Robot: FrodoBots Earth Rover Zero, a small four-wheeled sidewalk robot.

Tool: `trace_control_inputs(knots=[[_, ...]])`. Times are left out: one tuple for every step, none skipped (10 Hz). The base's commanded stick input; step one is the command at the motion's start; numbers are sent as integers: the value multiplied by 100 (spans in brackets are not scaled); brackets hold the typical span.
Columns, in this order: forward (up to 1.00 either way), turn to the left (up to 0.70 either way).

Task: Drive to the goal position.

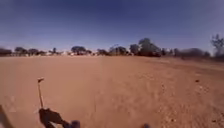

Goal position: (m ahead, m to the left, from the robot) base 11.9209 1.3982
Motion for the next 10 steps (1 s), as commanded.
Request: trace_control_inputs(knots=[[70,0],[70,0],[70,0],[70,0],[70,0],[70,0],[70,0],[70,0],[70,0],[70,0]])
